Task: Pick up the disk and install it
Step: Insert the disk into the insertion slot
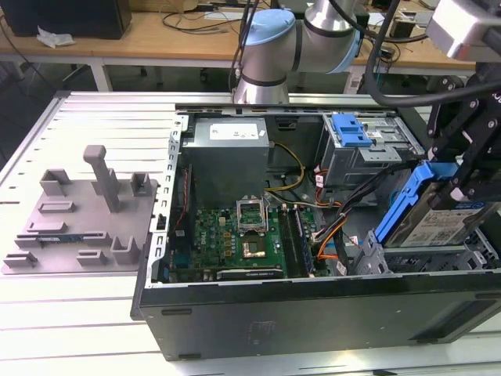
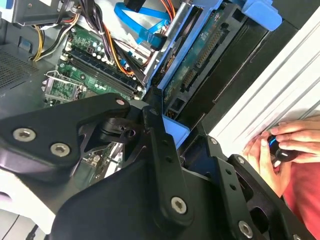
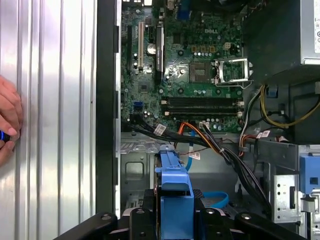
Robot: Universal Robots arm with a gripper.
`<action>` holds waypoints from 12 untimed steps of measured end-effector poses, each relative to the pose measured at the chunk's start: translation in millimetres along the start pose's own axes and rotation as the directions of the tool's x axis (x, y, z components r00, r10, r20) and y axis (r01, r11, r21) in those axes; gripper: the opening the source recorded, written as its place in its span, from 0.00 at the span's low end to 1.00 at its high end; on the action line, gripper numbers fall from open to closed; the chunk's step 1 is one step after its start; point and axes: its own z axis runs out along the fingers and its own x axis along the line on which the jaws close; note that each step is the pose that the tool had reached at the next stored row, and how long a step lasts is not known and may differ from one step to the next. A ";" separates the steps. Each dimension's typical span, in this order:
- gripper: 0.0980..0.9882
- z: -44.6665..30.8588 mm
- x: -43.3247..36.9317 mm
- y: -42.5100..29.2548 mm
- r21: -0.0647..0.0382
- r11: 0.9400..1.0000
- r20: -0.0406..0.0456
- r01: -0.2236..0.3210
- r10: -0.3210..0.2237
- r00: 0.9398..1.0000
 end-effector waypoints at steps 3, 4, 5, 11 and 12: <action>0.30 4.1 0.3 -0.2 0.000 1.000 0.000 0.000 0.000 1.000; 0.30 5.9 0.3 -0.2 0.000 1.000 0.000 0.000 0.000 1.000; 0.30 7.7 0.5 -0.3 0.000 1.000 0.000 0.000 0.000 1.000; 0.46 11.6 0.8 -0.4 0.000 1.000 0.000 0.000 0.000 1.000; 0.46 11.6 0.8 -0.4 0.000 1.000 0.000 0.000 0.000 1.000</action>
